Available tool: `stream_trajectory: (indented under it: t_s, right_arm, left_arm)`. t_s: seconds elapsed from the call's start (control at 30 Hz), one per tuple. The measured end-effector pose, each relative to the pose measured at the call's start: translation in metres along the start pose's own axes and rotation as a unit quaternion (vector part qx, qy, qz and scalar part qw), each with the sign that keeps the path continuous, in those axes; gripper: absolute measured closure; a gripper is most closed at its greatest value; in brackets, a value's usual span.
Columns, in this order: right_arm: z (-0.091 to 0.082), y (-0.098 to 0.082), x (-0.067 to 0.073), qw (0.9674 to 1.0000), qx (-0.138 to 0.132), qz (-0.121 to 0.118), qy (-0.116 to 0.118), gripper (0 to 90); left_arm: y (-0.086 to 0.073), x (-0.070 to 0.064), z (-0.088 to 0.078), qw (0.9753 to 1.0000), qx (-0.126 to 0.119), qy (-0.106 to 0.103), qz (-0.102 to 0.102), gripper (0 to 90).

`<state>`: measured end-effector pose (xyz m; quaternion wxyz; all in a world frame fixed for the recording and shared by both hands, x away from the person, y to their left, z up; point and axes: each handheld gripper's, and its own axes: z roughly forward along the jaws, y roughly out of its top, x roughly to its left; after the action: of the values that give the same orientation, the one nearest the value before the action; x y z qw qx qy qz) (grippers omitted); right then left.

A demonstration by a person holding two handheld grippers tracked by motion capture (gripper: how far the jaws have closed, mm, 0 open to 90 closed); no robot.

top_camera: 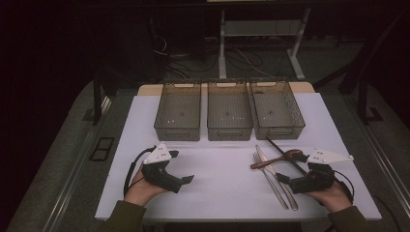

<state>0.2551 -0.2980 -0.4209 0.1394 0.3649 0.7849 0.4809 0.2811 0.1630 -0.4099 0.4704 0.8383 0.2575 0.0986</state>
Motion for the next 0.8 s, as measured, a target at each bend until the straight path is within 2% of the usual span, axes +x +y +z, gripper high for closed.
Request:
stream_trajectory:
  t_s: [0.5,0.8]
  right_arm:
    - [-0.002,0.003,-0.001,1.0,0.001,-0.002,0.007,1.9]
    - [-0.005,0.007,-0.006,1.0,0.003,-0.003,0.0,1.9]
  left_arm:
    - [-0.008,0.0,-0.006,0.9999,-0.006,-0.003,-0.008,0.0]
    - [-0.01,0.002,-0.011,1.0,-0.001,0.001,-0.005,0.0]
